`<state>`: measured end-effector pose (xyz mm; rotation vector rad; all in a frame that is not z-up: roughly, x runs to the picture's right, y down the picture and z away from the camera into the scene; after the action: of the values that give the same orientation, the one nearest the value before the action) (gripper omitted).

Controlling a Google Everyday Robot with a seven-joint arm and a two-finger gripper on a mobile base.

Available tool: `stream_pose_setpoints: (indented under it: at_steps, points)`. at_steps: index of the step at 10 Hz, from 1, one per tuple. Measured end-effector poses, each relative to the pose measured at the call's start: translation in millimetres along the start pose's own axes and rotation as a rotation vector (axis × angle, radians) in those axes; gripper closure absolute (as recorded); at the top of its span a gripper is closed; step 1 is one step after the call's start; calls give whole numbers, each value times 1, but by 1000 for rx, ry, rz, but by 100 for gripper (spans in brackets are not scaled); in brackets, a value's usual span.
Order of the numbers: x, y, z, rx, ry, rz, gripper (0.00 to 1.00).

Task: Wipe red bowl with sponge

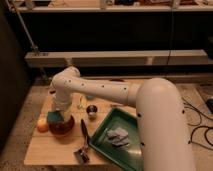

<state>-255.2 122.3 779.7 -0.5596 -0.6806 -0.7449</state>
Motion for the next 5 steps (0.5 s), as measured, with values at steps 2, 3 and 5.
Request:
stream_pose_setpoints:
  at_steps: [2, 3, 5]
  points:
    - [-16, -3, 8, -33, -11, -55, 100]
    - [-20, -1, 10, -39, -16, -68, 100]
    - [-36, 12, 12, -62, -31, -105, 100]
